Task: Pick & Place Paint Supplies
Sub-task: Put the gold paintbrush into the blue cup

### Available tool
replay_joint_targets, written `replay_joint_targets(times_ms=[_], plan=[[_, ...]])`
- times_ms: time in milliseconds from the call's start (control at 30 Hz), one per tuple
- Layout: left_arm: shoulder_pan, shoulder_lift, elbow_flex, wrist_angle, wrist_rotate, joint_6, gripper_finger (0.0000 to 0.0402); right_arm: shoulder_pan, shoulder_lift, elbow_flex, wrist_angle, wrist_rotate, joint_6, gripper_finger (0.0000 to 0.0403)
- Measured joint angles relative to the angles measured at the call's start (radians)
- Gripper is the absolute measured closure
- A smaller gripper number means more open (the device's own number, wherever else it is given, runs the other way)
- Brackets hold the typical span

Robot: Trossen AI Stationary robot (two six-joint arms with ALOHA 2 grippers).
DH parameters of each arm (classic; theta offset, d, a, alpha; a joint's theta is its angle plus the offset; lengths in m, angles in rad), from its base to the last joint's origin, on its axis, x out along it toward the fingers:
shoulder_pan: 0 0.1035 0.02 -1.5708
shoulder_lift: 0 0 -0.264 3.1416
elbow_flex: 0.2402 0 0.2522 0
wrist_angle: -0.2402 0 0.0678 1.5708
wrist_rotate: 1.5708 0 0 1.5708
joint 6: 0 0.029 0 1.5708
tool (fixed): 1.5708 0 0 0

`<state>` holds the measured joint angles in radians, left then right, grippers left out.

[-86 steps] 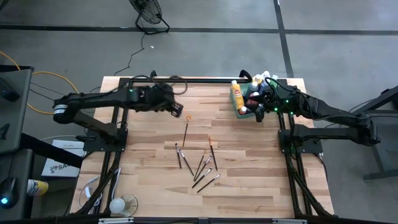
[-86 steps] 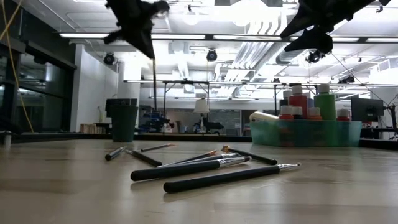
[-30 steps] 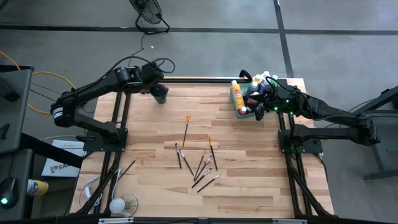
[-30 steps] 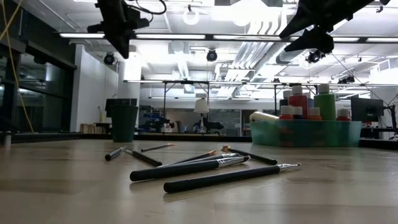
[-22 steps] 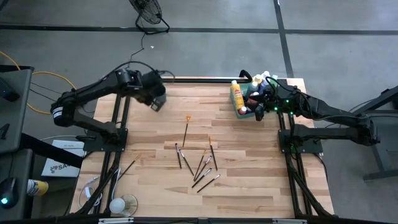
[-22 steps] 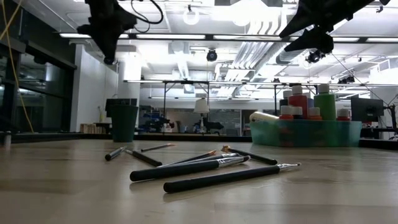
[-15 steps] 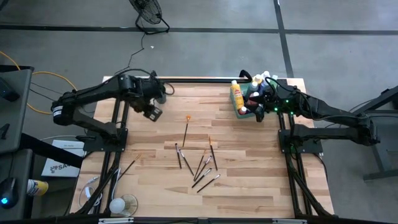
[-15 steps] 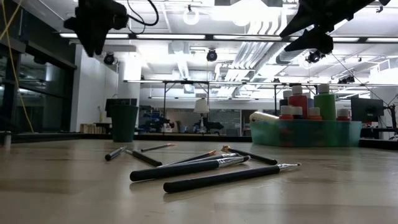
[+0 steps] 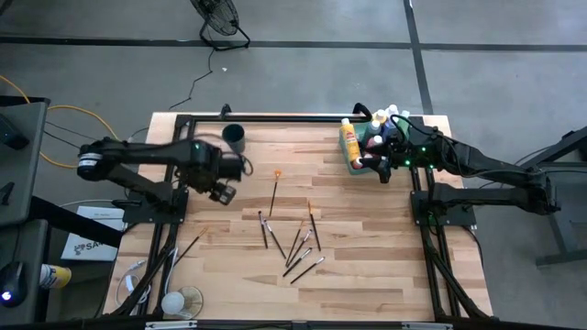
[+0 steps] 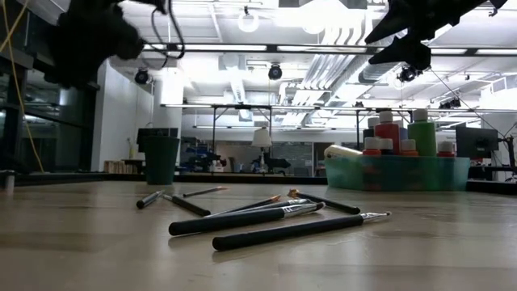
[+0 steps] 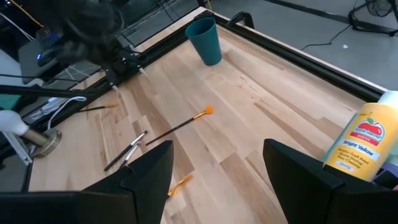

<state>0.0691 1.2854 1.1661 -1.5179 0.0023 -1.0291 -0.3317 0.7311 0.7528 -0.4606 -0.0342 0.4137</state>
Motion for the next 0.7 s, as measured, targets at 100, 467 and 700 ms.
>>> replay_joint_targets(times_ms=[100, 467, 700], plan=[[-0.066, 0.0, -0.09, 0.089, 0.026, -0.039, 0.0199, 0.0, 0.0, 0.0, 0.0, -0.013, 0.0, 0.016], [-0.266, 0.009, -0.338, 0.378, 0.086, -0.158, 0.02, 0.0, 0.0, 0.0, 0.0, -0.026, -0.02, 0.016], [-0.332, 0.016, -0.392, 0.414, 0.124, -0.208, 0.02, 0.0, 0.0, 0.0, 0.001, -0.026, -0.026, 0.016]])
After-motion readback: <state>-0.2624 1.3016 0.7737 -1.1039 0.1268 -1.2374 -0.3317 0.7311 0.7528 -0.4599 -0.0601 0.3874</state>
